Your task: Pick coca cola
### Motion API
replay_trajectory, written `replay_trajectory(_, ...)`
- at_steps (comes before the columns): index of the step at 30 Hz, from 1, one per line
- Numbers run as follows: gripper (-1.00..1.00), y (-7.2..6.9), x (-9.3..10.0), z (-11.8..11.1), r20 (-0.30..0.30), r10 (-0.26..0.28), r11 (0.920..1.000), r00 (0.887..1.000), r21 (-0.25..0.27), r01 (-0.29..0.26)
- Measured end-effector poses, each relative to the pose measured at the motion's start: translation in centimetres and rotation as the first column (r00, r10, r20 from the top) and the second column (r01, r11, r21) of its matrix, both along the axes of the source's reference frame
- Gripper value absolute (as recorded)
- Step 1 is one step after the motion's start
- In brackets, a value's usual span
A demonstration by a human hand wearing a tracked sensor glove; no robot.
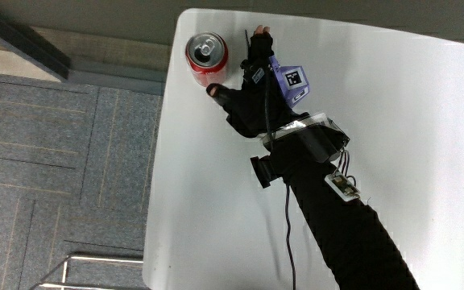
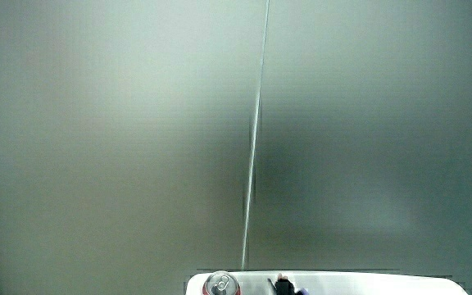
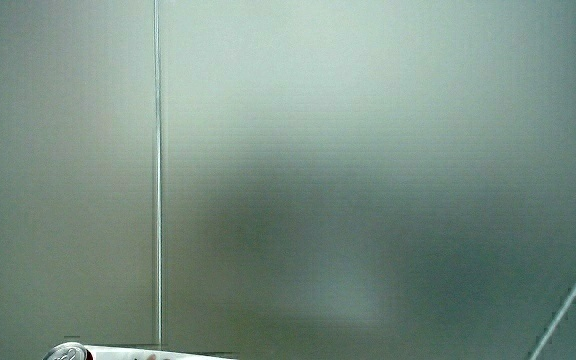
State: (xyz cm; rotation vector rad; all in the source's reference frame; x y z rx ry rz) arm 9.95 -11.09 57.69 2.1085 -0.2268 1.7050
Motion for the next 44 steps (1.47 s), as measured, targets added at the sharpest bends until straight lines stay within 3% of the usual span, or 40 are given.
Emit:
replay_trajectory(1,0.0,0.0,0.0,0.0,-0.01,0.005,1.0,1.0,0.001,-0.005)
replay_trajectory(2,0.0,-0.1,0.0,0.2,0.009,0.007,0.9993,1.0,0.036,-0.007)
replay_trajectory(5,0.0,0.1,-0.1,-0.5,-0.03,0.014,0.9999,0.999,0.003,-0.014)
replay_trajectory(6,0.0,0.0,0.0,-0.3,-0.044,0.011,0.9991,0.999,0.041,-0.009)
replay_trajectory(7,0.06,0.0,0.0,-0.2,-0.02,0.026,0.9982,0.999,0.054,-0.025)
replay_trajectory(9,0.18,0.2,0.0,-0.9,-0.022,0.054,0.9985,0.998,0.012,-0.054)
replay_trajectory(12,0.35,0.1,0.0,-0.5,-0.03,0.041,0.9986,0.999,0.033,-0.04)
replay_trajectory(13,0.41,0.2,0.0,-0.4,-0.019,0.05,0.9987,0.999,0.011,-0.05)
replay_trajectory(14,0.47,0.2,0.1,-0.2,-0.01,0.053,0.9979,0.999,0.037,-0.052)
replay_trajectory(16,0.59,0.3,0.2,-0.3,-0.017,0.074,0.997,0.997,0.023,-0.074)
replay_trajectory(19,0.76,0.2,0.3,-0.1,0.003,0.091,0.9945,0.996,0.053,-0.091)
replay_trajectory(20,0.82,0.4,0.3,-0.3,0.006,0.097,0.9949,0.995,0.026,-0.098)
replay_trajectory(22,0.94,0.5,0.4,-0.2,0.0,0.11,0.9935,0.994,0.029,-0.11)
replay_trajectory(23,1.0,0.5,0.4,-0.3,0.033,0.12,0.9919,0.992,0.04,-0.121)
replay_trajectory(26,1.0,0.6,0.7,0.0,0.006,0.134,0.9904,0.991,0.031,-0.135)
replay_trajectory(27,1.0,0.5,0.8,0.2,0.035,0.127,0.9899,0.991,0.058,-0.129)
replay_trajectory(29,1.0,0.7,1.0,-0.3,0.042,0.139,0.9897,0.989,0.031,-0.14)
replay_trajectory(32,1.0,0.7,1.3,-0.7,0.082,0.146,0.9875,0.986,0.046,-0.151)
replay_trajectory(37,1.0,1.1,1.8,-2.6,0.169,0.136,0.9803,0.976,0.12,-0.157)
replay_trajectory(38,1.0,1.2,1.9,-2.9,0.161,0.129,0.9787,0.978,0.138,-0.152)
replay_trajectory(39,1.0,1.4,2.2,-2.9,0.11,0.135,0.9814,0.985,0.122,-0.148)
replay_trajectory(40,1.0,1.7,2.3,-3.2,0.147,0.129,0.9767,0.981,0.152,-0.151)
replay_trajectory(41,1.0,1.8,2.5,-3.1,0.128,0.119,0.9746,0.985,0.174,-0.14)
replay_trajectory(43,1.0,2.4,2.4,-3.7,0.185,0.095,0.9522,0.978,0.27,-0.143)
replay_trajectory(44,1.0,2.7,2.2,-4.1,0.218,0.068,0.9471,0.974,0.293,-0.132)
